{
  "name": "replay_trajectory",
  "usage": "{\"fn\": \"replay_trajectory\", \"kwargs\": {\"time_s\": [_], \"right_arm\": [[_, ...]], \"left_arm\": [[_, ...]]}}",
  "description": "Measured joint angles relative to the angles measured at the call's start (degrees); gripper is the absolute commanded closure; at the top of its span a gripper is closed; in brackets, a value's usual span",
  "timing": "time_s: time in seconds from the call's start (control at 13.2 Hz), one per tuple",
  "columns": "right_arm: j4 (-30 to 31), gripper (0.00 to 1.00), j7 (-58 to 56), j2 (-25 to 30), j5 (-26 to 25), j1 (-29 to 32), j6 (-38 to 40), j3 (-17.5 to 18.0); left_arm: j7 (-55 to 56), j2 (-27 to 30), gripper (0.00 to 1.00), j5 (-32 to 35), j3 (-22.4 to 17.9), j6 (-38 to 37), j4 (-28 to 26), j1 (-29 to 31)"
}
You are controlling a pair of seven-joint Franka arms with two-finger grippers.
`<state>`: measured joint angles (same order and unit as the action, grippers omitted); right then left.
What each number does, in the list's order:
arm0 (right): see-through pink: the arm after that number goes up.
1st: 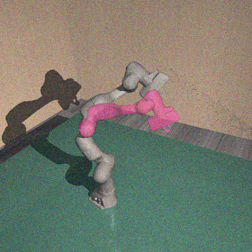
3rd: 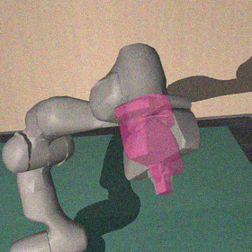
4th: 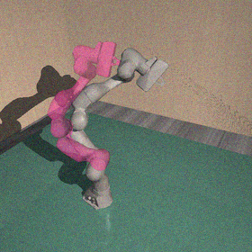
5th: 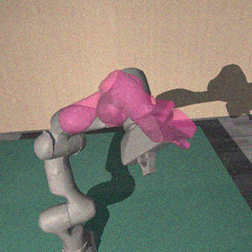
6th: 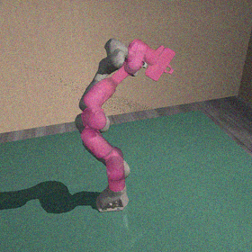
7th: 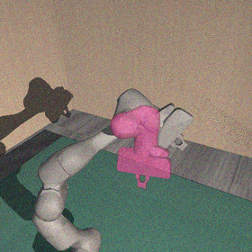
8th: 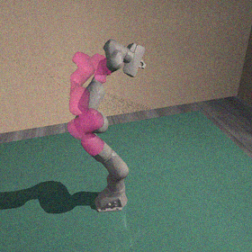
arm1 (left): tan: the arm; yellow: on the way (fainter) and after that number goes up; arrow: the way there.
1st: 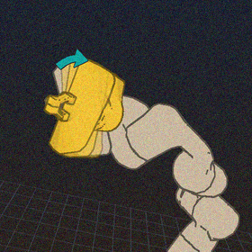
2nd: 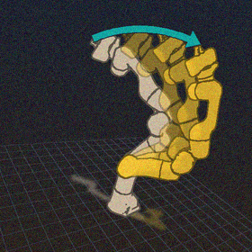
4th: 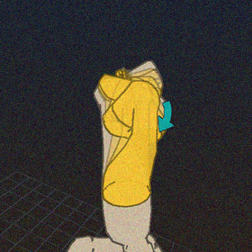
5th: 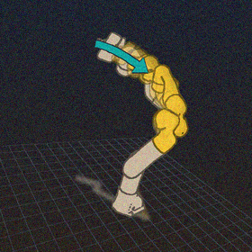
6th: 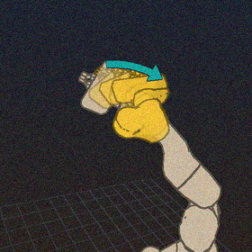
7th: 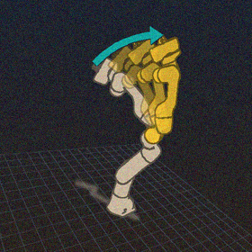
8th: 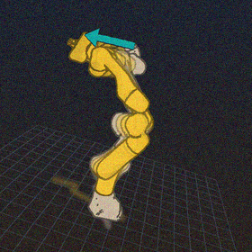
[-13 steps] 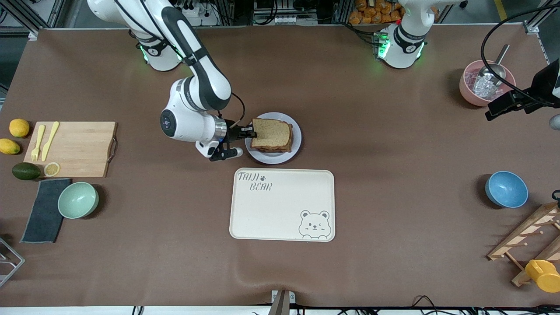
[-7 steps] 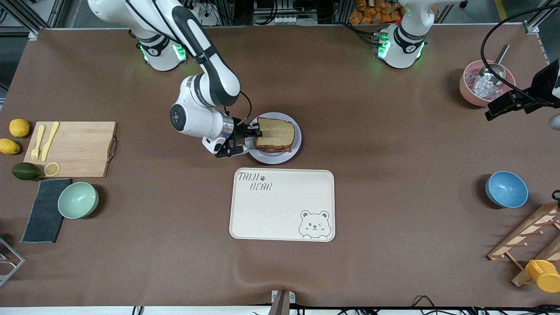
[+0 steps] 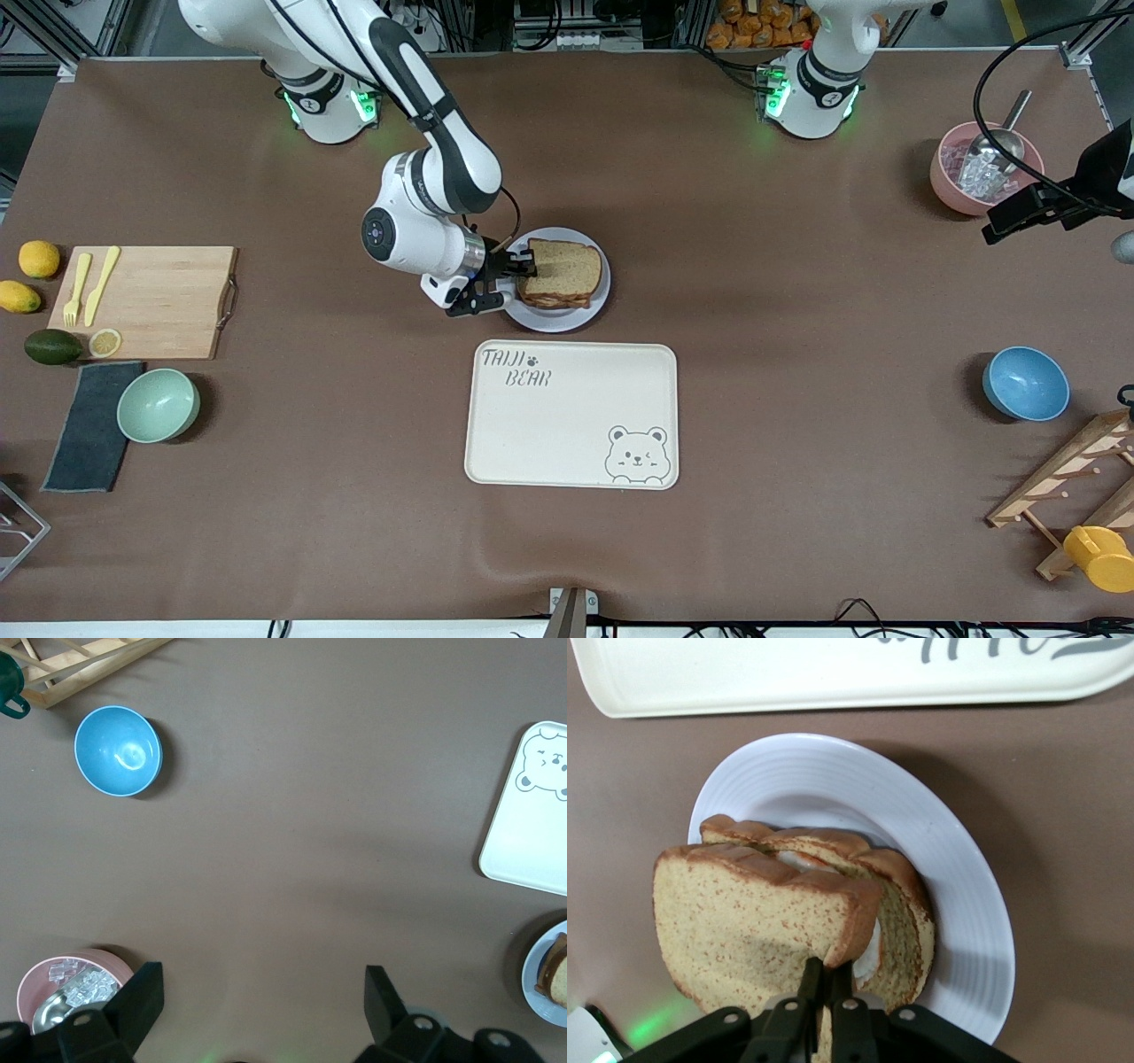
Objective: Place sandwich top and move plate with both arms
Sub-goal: 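Open the right gripper and draw it back from the plate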
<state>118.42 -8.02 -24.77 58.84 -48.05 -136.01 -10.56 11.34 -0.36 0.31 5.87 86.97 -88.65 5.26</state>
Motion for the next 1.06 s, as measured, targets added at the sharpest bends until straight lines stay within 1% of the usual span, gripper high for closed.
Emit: {"fn": "replay_trajectory", "kwargs": {"time_s": [0.08, 0.38, 0.53, 0.61, 0.76, 0.91, 1.06], "right_arm": [[0.0, 0.36, 1.1, 0.0, 0.0, 0.0, 0.1, 0.0], [-0.1, 0.35, 2.4, 0.0, 0.3, 0.0, 0.7, -0.2], [-0.2, 0.32, 2.9, 0.2, 0.4, 0.0, 2.2, -0.6], [-0.5, 0.25, 3.1, 0.3, 0.4, 0.2, 3.9, -1.2], [-1.2, 0.22, 3.2, 0.8, 0.4, 0.7, 7.7, -3.7], [-1.8, 0.19, 3.1, 1.4, 0.1, 1.3, 10.9, -7.3], [-2.6, 0.19, 3.1, 1.8, -2.2, 1.6, 14.2, -10.9]], "left_arm": [[0.0, 0.0, 0.00, 0.0, 0.0, 0.0, 0.0, 0.0], [0.0, 0.0, 0.00, 0.0, 0.1, 0.0, 0.0, 0.0], [0.0, 0.0, 0.00, 0.0, 0.2, 0.0, 0.0, 0.0], [0.0, 0.0, 0.00, 0.0, 0.3, 0.0, -0.1, 0.0], [0.0, 0.0, 0.00, 0.0, 0.3, 0.0, -0.1, 0.0], [0.0, 0.0, 0.00, 0.0, 0.5, 0.0, -0.2, 0.0], [0.0, 0.0, 0.00, 0.0, 0.7, 0.0, -0.3, -0.1]]}}
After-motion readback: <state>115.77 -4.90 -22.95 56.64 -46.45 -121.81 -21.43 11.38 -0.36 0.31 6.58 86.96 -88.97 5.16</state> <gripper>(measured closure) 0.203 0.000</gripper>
